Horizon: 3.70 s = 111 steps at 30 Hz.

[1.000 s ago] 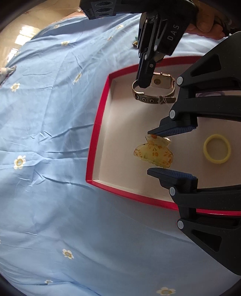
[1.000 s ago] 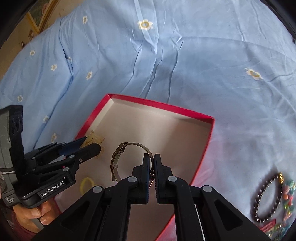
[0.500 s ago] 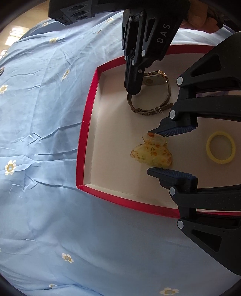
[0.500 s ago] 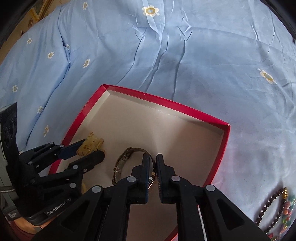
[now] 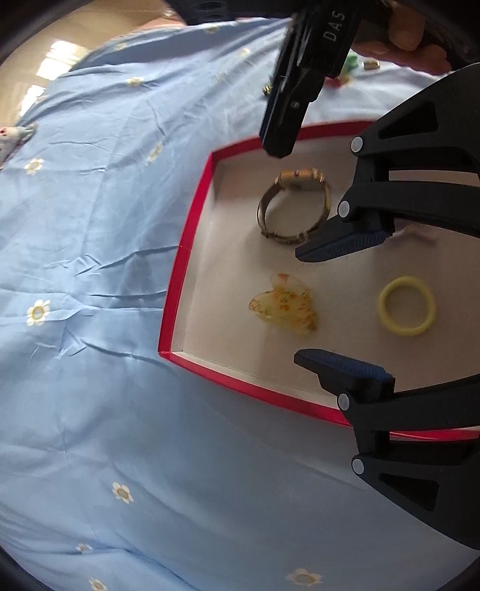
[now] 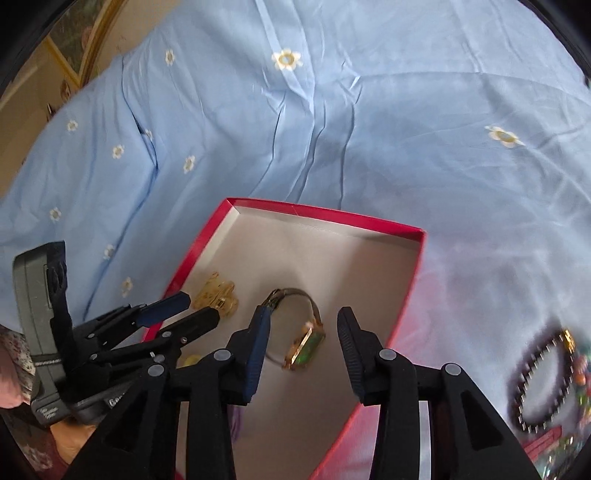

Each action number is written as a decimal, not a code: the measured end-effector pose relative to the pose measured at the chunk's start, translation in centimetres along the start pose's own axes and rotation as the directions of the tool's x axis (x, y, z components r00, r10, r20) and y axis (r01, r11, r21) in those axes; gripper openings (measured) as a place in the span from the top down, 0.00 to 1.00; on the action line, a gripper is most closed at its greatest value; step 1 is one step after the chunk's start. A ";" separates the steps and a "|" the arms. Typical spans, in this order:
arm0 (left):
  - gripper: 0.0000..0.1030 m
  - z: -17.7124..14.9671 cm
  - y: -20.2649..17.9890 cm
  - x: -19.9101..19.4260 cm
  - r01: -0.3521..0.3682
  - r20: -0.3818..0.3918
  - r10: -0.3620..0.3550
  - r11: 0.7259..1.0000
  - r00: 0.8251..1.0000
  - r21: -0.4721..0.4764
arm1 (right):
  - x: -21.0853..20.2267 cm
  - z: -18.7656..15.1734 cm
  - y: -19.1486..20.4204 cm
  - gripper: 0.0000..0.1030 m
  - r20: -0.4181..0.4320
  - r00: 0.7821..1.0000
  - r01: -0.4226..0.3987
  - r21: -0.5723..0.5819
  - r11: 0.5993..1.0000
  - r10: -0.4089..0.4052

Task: Organize jewelry
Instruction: 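Open both grippers to release the clip and watch in the tray, then grasp the black bead bracelet with the left gripper while the right grasps the teal bangle, then carry the bracelet and bangle over the tray and lower them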

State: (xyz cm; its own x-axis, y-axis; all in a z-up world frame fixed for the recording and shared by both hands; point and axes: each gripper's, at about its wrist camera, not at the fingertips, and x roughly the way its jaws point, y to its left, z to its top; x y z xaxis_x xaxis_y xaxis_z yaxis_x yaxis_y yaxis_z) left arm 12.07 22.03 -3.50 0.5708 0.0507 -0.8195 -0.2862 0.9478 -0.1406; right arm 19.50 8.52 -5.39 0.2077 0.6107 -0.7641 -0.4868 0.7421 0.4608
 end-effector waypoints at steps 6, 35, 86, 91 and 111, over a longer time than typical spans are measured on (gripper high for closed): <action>0.48 -1.5 -0.9 -2.8 0.005 0.041 -0.004 1.000 0.999 -0.024 | -3.4 -1.8 -1.0 0.61 0.051 0.998 0.026 0.035 0.999 -0.028; 0.48 -6.8 -11.7 -4.7 0.176 -0.048 -0.172 0.979 0.984 0.104 | -17.1 -12.1 -12.7 0.59 0.160 0.953 0.215 0.246 0.945 -0.258; 0.94 -2.1 -23.3 6.0 0.258 -0.146 -0.221 0.910 0.964 0.323 | -14.4 -11.9 -18.6 0.97 0.101 0.949 0.256 0.299 0.919 -0.298; 0.94 -2.4 -22.2 3.4 0.273 -0.107 -0.253 0.912 0.962 0.305 | -15.3 -12.0 -17.8 0.98 0.127 0.946 0.252 0.291 0.923 -0.298; 0.94 -4.2 -15.6 -5.4 0.296 0.020 -0.305 0.935 0.952 0.198 | -16.2 -11.0 -11.0 0.98 0.182 0.959 0.184 0.179 0.966 -0.216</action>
State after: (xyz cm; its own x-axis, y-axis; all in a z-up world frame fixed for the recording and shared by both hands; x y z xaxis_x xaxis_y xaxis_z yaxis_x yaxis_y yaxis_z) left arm 10.21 5.69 0.83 0.6463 -0.2349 -0.7261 0.0539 0.9631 -0.2636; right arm 12.19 -12.59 -3.06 0.4593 0.4758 -0.7501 -0.2801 0.8790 0.3860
